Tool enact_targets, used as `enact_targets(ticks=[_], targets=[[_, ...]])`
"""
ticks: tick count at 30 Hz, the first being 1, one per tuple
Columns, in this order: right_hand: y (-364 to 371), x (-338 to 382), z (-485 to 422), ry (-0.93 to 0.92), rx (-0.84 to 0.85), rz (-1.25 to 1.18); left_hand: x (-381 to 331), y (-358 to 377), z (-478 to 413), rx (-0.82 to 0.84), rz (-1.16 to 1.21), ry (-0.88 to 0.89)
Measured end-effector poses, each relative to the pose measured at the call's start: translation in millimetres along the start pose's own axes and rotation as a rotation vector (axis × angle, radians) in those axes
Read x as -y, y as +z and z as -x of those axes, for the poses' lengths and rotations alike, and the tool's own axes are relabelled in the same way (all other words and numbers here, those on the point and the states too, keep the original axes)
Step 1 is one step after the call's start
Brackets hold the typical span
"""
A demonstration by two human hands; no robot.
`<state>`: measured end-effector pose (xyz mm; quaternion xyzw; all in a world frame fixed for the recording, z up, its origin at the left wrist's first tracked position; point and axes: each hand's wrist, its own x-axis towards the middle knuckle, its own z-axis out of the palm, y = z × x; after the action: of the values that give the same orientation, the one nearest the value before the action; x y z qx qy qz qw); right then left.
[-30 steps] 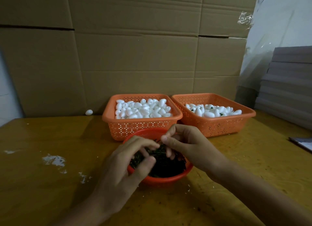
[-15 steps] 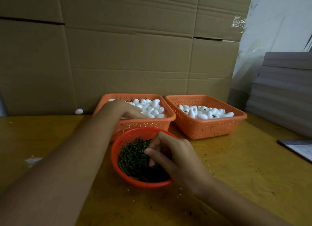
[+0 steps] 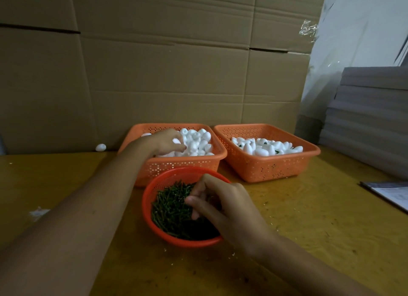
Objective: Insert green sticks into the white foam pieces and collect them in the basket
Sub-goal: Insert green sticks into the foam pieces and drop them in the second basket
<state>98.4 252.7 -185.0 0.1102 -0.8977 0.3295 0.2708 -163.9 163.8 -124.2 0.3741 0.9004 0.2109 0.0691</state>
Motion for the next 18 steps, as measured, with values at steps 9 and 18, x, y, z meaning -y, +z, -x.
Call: enact_targets(ticks=[9, 18], targets=[[-0.8, -1.0, -0.7, -0.001, -0.003, -0.011, -5.3, -10.7, 21.7, -0.246, 0.084, -0.046], [-11.5, -3.1, -1.5, 0.168, -0.099, -0.362, -32.7, 6.4, 97.6, -0.702, 0.343, 0.1]])
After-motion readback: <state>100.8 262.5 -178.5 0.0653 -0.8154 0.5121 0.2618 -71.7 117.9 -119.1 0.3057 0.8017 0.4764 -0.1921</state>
